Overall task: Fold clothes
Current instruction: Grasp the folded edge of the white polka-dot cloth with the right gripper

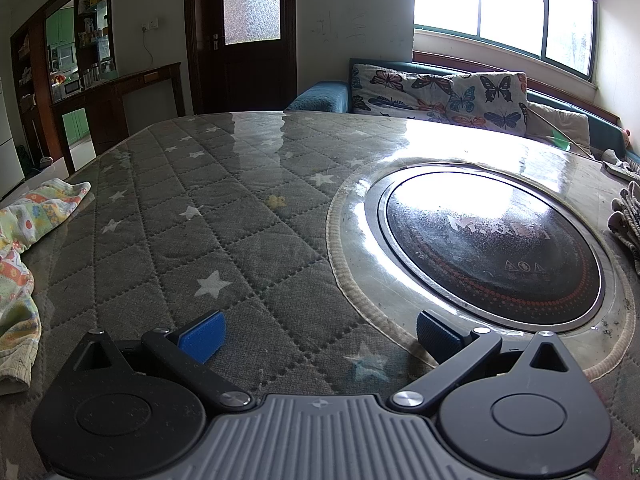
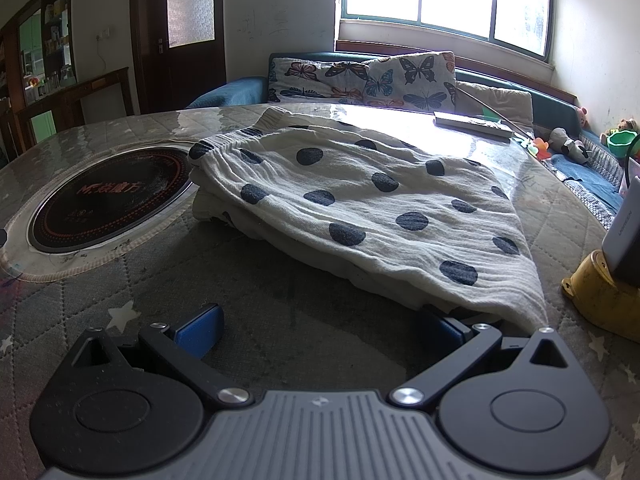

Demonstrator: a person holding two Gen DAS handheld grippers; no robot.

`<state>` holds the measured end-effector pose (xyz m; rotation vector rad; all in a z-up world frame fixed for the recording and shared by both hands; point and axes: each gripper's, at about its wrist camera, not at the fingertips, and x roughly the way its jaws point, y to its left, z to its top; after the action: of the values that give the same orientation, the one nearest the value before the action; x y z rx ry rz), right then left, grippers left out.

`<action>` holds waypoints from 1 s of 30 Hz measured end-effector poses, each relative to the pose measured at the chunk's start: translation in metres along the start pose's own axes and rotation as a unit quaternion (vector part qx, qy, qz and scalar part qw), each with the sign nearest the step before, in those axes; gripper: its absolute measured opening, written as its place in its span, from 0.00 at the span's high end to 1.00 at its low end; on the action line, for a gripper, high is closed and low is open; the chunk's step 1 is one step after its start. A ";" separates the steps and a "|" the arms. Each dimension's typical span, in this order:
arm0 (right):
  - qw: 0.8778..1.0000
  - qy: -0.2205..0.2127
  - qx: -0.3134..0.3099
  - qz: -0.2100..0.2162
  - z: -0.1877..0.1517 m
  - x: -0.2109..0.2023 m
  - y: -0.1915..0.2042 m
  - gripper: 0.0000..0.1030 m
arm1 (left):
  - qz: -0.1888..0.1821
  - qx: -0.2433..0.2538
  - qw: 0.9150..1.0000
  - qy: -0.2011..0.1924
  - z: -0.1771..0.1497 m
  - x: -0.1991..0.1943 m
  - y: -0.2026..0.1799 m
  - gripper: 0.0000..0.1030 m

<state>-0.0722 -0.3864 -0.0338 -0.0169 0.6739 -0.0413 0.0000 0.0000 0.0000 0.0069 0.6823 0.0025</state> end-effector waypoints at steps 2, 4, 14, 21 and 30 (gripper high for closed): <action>1.000 -0.001 0.000 -0.001 0.001 0.000 0.001 0.00 | 0.000 0.000 1.000 0.000 0.000 0.000 0.000 0.00; 1.000 -0.004 0.001 0.000 0.001 -0.001 0.003 0.01 | 0.000 0.000 1.000 0.000 0.000 0.000 0.000 0.00; 0.999 -0.029 -0.036 0.022 0.032 -0.011 0.022 0.14 | 0.000 0.000 1.000 0.000 0.000 0.000 0.000 0.00; 0.996 -0.050 -0.059 0.033 0.051 -0.013 0.039 0.24 | 0.000 0.000 1.000 0.000 0.000 0.000 0.000 0.00; 0.994 -0.042 -0.088 0.049 0.074 0.012 0.061 0.42 | 0.000 0.000 1.000 0.000 0.000 0.000 0.000 0.00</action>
<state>-0.0146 -0.3259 0.0153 -0.1540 0.5917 0.1119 -0.0003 -0.0002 -0.0002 0.0069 0.6821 0.0024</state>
